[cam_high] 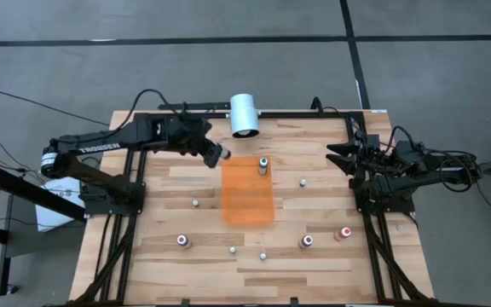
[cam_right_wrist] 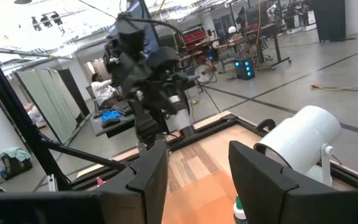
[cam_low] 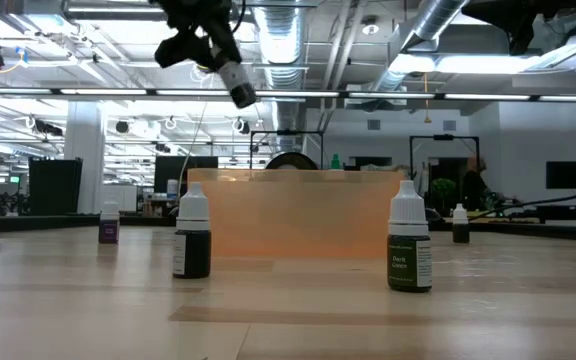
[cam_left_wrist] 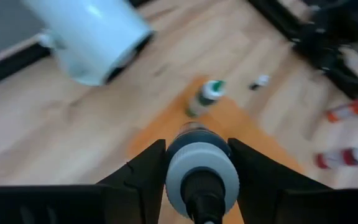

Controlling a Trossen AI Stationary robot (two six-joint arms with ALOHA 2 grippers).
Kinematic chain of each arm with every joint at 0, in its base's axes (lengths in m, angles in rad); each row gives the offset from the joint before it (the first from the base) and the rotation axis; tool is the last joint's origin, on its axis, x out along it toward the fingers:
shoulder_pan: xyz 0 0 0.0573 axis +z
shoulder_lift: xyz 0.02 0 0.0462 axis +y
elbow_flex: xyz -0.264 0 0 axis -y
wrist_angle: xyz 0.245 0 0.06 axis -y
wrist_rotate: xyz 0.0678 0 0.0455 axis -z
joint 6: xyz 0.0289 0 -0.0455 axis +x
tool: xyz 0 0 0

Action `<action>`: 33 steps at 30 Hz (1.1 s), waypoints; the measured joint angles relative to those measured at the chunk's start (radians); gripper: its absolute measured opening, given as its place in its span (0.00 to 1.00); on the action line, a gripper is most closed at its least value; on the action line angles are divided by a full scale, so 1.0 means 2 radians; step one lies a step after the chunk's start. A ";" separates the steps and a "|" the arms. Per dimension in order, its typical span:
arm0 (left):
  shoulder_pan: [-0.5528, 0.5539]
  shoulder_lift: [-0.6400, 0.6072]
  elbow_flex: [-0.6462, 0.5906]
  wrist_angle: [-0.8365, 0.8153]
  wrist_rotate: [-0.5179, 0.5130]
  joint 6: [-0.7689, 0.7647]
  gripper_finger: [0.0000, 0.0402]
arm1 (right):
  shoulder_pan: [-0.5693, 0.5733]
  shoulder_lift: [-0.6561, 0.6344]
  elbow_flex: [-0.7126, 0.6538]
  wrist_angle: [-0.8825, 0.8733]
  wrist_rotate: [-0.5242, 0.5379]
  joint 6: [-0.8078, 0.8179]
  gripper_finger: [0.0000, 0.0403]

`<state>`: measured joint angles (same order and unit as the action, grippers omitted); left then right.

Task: Pick & Place food coloring
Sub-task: Put the large black food coloring bottle into the bin

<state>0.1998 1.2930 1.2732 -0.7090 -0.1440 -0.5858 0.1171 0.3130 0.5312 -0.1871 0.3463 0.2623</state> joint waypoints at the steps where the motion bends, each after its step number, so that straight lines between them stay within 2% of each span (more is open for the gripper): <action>1: -0.012 0.000 0.000 0.006 0.000 -0.004 0.37 | 0.000 0.000 0.000 0.000 0.000 0.000 0.39; 8: -0.066 0.000 0.000 0.018 -0.024 -0.028 0.36 | 0.000 0.000 0.000 0.000 0.000 0.000 0.40; 16: -0.073 0.000 0.000 0.036 -0.029 -0.034 0.37 | 0.000 0.000 0.000 0.000 0.000 0.000 0.39; 19: -0.073 0.012 0.000 0.067 -0.035 -0.034 0.36 | 0.000 0.000 0.000 0.000 0.000 0.000 0.39; 26: -0.073 0.089 0.025 0.079 -0.025 -0.009 0.37 | 0.000 0.000 0.000 0.000 0.000 0.000 0.40; 33: -0.058 0.178 0.106 0.020 -0.026 0.027 0.37 | 0.000 0.000 0.000 0.000 0.000 0.000 0.39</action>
<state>0.0830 1.6481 1.4856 -0.6688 -0.1956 -0.5309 0.1162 0.3130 0.5312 -0.1867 0.3462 0.2623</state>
